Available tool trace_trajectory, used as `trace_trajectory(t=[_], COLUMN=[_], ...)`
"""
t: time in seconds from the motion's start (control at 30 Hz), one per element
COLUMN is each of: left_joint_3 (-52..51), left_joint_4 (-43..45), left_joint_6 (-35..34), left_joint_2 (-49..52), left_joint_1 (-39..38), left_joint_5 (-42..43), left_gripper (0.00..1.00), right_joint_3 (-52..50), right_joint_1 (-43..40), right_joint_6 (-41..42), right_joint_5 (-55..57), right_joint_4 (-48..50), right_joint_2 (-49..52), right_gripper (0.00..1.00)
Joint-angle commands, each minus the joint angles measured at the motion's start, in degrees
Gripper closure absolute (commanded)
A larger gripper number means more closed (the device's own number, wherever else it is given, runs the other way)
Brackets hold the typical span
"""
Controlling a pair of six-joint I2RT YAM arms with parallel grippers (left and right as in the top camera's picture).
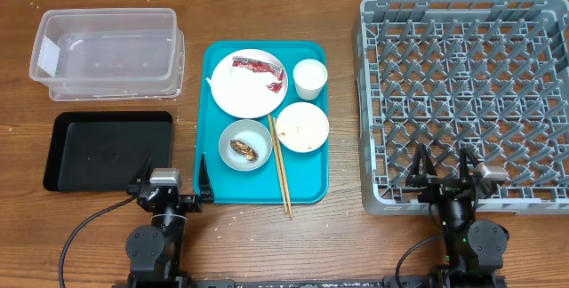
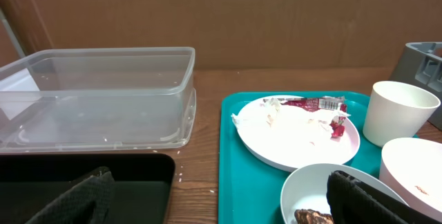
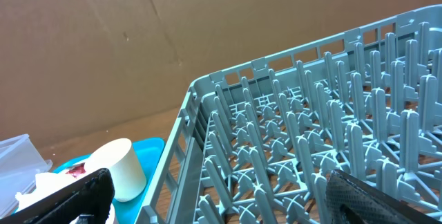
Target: Sort waste into correct bins and load items into the dishwasher
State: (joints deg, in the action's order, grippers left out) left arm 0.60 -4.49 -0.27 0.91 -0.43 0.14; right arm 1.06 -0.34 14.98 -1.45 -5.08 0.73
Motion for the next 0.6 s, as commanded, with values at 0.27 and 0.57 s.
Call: trace_trajectory(t=[0.27,0.57], left_joint_3=[-0.33,-0.33], left_joint_4=[0.15,0.55], left_joint_6=[0.46,0.46], left_joint_2=[-0.63,-0.66], left_joint_1=[-0.35,-0.35], left_joint_5=[-0.74,-0.74], left_gripper=[0.00,0.00], right_joint_3=[-0.61,-0.61], right_joint_1=[0.33,0.33], right_joint_6=[-0.02,-0.02], right_joint_5=[0.33,0.31], right_joint_4=[0.39,0.46], right_joint_2=[-0.57,-0.57], right_gripper=[0.00,0.00])
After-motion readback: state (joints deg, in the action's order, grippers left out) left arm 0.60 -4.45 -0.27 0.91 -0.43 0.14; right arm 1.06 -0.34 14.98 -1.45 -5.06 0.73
